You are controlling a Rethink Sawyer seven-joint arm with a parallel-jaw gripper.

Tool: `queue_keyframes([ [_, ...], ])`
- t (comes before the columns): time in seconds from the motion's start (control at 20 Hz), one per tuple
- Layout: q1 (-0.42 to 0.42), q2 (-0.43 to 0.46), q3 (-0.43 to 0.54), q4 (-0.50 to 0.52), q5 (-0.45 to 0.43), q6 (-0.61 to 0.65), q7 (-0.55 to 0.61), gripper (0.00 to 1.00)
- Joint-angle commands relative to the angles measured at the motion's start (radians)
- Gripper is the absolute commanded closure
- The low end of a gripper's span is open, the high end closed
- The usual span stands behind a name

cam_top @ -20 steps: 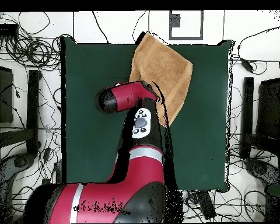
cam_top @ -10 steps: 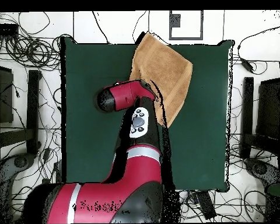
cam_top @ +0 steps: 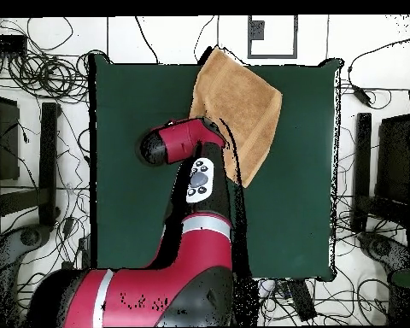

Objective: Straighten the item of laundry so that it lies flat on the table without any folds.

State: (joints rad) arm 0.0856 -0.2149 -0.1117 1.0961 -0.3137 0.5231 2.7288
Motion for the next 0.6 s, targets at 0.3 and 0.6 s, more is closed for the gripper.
queue_keyframes([
  [0.3, 0.006, 0.027, 0.050, 0.314, 0.032, -0.138, 0.134, 1.00],
  [0.6, 0.055, 0.027, 0.014, 0.359, 0.086, -0.181, 0.212, 1.00],
])
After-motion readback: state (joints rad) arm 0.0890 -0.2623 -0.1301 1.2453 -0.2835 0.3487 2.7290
